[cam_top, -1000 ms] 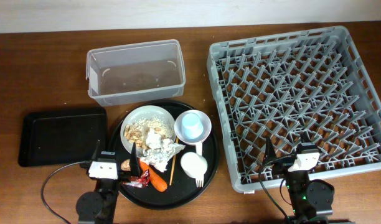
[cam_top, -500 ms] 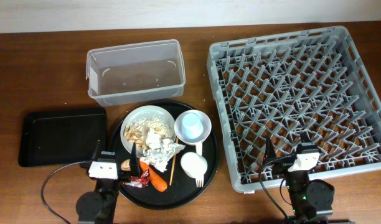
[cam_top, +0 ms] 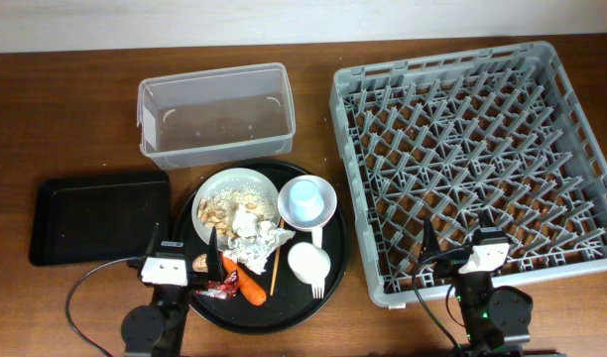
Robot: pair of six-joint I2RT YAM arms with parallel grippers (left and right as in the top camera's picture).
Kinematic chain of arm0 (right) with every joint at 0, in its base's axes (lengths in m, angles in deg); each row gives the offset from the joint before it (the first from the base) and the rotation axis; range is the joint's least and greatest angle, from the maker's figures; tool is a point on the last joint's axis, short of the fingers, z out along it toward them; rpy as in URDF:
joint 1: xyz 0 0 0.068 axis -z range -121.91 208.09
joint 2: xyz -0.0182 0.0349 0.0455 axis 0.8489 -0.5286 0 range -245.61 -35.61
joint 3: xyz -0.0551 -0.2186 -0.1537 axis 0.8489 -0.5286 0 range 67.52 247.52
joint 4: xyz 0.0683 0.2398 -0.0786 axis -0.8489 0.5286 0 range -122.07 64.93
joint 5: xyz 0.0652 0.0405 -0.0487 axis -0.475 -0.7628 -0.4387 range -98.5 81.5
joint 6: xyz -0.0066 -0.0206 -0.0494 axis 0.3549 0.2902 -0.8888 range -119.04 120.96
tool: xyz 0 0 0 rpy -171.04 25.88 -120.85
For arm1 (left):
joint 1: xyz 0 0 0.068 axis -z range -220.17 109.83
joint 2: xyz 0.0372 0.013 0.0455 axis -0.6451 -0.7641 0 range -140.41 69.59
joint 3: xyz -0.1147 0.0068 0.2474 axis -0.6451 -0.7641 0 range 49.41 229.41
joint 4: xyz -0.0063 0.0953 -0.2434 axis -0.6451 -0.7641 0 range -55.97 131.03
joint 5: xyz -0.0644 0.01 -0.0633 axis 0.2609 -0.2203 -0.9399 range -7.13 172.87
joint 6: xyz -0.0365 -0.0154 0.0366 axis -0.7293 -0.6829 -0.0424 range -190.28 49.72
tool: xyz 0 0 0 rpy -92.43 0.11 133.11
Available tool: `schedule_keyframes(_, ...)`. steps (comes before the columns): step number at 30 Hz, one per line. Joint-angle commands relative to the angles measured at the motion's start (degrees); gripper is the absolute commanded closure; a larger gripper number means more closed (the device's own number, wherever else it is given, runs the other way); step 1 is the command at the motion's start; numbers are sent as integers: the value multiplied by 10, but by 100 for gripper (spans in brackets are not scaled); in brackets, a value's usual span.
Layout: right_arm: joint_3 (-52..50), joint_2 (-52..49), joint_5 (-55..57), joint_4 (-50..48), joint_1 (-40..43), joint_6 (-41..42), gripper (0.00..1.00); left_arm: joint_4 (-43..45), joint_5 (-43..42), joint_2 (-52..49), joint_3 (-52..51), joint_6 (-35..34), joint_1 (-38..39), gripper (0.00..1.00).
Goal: Sort waste into correct bins and load items into the dishwasher rack
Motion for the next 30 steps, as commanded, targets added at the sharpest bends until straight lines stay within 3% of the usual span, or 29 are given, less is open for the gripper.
schedule_keyframes(1,-3,2,5,4,-2,-4,2,-2,-5,3,-2,2,-4,1)
schedule_keyframes(28,4,2,-21,-17,-2,1,2,-4,-1,3,1,2,-4,1)
schedule_keyframes(30,33,2,-21,23,-2,1,2,-58,-2,2,41,2,-4,1)
